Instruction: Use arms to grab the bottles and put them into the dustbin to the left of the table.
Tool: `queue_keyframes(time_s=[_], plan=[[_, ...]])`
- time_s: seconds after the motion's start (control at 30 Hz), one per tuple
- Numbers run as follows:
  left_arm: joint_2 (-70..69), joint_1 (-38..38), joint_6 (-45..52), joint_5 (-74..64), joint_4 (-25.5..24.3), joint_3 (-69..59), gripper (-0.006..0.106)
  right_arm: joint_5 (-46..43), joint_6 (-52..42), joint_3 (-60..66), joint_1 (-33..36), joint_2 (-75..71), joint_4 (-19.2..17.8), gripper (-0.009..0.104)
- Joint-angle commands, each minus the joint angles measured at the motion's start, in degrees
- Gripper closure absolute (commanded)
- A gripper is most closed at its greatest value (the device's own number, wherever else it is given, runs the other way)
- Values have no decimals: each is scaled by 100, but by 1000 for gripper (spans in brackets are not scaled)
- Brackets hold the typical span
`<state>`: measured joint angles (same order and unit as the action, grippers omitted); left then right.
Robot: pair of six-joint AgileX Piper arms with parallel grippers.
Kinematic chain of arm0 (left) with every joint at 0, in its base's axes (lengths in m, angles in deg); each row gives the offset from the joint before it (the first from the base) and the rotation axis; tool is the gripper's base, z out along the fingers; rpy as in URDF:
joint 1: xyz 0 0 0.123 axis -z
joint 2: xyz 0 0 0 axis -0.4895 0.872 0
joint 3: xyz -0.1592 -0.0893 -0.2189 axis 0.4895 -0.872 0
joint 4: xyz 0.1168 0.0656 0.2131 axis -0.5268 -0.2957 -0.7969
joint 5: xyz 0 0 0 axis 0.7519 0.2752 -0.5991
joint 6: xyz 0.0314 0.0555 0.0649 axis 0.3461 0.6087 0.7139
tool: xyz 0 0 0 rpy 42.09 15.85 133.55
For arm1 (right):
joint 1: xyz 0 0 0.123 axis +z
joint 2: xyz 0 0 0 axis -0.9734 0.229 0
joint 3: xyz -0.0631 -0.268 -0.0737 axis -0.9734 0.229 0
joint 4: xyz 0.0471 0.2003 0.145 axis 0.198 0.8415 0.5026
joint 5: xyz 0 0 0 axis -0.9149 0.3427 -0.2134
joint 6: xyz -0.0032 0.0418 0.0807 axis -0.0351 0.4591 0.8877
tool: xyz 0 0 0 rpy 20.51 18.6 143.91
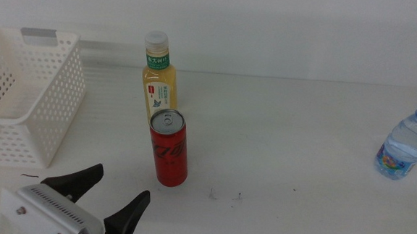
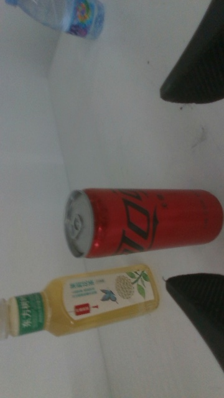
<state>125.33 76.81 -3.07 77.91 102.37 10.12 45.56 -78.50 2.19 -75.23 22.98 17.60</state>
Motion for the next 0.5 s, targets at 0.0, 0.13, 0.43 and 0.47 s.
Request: queue_keyframes(time_s=[0.0, 0.13, 0.43, 0.47], plan=[[294, 40, -146, 374, 89, 1, 7, -57, -22, 22, -41, -21, -23, 12], [736, 40, -251, 791, 163, 1, 7, -57, -22, 22, -41, -21, -23, 12], [1643, 40, -405, 1342, 175, 1, 7, -57, -22, 22, -41, -21, -23, 12], [1684, 40, -405, 1342, 185, 1, 7, -57, -22, 22, -41, -21, -23, 12]])
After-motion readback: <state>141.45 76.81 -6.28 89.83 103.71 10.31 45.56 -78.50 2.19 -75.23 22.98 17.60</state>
